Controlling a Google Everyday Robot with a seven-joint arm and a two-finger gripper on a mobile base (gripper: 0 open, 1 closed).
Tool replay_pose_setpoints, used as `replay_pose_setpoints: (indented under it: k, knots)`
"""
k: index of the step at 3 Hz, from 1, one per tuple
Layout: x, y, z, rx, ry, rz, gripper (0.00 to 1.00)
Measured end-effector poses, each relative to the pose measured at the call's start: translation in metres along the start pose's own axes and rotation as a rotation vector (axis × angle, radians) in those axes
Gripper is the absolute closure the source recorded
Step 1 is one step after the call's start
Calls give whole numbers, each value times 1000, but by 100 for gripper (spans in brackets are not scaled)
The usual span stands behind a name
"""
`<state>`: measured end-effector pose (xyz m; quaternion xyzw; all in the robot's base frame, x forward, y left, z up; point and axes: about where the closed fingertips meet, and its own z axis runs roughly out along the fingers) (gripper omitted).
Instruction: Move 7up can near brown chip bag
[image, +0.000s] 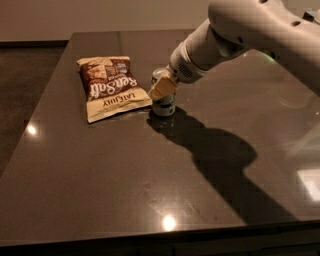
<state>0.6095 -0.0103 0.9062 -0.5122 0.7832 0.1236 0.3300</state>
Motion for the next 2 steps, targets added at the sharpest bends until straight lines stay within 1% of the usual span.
replay_pose_setpoints:
  k: [1, 2]
  knots:
    - [-1, 1, 1, -2, 0, -2, 0]
    - [-1, 1, 1, -2, 0, -2, 0]
